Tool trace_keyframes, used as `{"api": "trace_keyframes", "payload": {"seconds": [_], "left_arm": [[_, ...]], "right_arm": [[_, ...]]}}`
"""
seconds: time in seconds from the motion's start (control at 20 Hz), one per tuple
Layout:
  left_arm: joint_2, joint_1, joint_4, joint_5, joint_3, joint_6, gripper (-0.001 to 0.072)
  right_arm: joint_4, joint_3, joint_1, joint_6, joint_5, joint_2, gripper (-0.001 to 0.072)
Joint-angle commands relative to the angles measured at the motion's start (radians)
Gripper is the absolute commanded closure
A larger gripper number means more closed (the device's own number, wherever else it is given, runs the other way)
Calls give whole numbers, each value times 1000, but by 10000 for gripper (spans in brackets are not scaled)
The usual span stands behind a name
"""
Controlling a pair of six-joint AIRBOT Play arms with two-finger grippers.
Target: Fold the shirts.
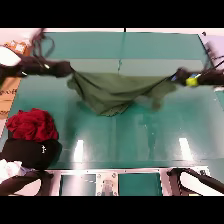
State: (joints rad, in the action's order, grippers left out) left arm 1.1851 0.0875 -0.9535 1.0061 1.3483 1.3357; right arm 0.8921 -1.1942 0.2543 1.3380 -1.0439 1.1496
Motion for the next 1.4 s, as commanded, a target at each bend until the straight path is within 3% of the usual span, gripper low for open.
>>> {"api": "trace_keyframes", "payload": {"seconds": [0.0,0.35,0.5,0.6,0.75,0.95,1.15,1.35], "left_arm": [[-147,-1,-138,96,199,63,683],[-245,-2,-217,236,581,43,682],[-228,-2,-360,263,597,44,682],[-182,-1,-370,344,584,44,682],[-103,-1,-227,415,454,41,682],[-19,18,-39,401,119,-11,682],[47,80,-2,235,-265,-13,682],[129,138,106,76,-465,-44,681]], "right_arm": [[7,-241,101,-3,-129,-117,699],[19,-414,190,16,-156,-436,698],[18,-381,190,16,-242,-488,697],[18,-309,190,15,-307,-486,698],[-2,-86,188,-26,-231,-465,697],[-54,204,119,-130,3,-300,698],[-70,229,47,-153,152,37,698],[-133,174,49,-141,157,255,697]]}}
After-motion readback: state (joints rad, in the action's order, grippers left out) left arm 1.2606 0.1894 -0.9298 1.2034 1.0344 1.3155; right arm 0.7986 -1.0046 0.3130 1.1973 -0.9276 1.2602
